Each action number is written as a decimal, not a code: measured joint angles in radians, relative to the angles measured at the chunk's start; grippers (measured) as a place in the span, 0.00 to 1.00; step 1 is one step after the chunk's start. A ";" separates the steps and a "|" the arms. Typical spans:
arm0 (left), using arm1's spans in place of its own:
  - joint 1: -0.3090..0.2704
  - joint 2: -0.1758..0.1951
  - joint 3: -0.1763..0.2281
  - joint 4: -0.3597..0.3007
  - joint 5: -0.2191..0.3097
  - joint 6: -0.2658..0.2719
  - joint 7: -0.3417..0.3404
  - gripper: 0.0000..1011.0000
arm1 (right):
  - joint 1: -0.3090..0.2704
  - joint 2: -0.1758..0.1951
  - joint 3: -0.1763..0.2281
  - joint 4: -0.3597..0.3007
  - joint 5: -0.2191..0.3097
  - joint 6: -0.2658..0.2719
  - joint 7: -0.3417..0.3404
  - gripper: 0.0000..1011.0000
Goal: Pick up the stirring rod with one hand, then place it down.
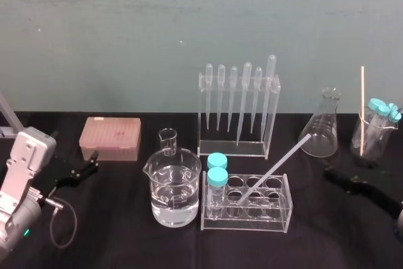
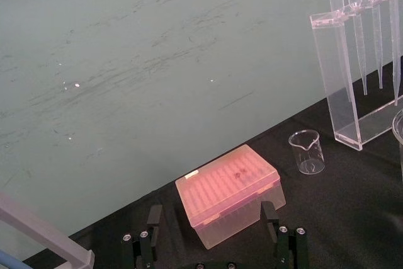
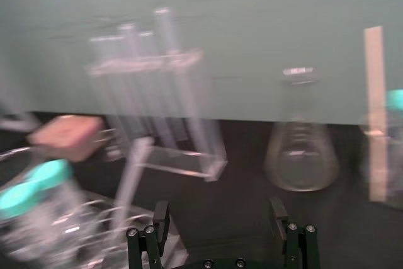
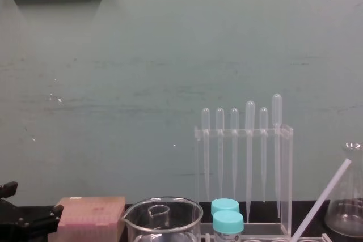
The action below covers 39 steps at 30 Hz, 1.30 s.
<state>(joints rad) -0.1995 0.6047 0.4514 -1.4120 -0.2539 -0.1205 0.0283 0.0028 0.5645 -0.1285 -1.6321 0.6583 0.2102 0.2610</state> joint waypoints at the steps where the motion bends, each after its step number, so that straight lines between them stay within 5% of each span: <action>1: 0.000 0.000 0.000 0.000 0.000 0.000 0.000 0.99 | 0.006 -0.004 0.009 0.010 -0.016 -0.003 -0.036 0.99; 8: 0.000 0.000 0.000 0.000 0.000 0.000 0.000 0.99 | 0.060 -0.053 0.012 0.086 -0.130 -0.068 -0.150 0.99; 17: 0.000 0.000 0.000 0.000 0.000 0.000 0.000 0.99 | 0.124 -0.103 -0.048 0.198 -0.232 -0.145 -0.142 0.99; 39: 0.000 0.000 0.000 0.000 0.000 0.000 0.000 0.99 | 0.134 -0.113 -0.056 0.218 -0.255 -0.152 -0.136 0.99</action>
<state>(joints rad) -0.1995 0.6047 0.4513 -1.4120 -0.2539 -0.1205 0.0283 0.1368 0.4512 -0.1841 -1.4136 0.4037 0.0581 0.1253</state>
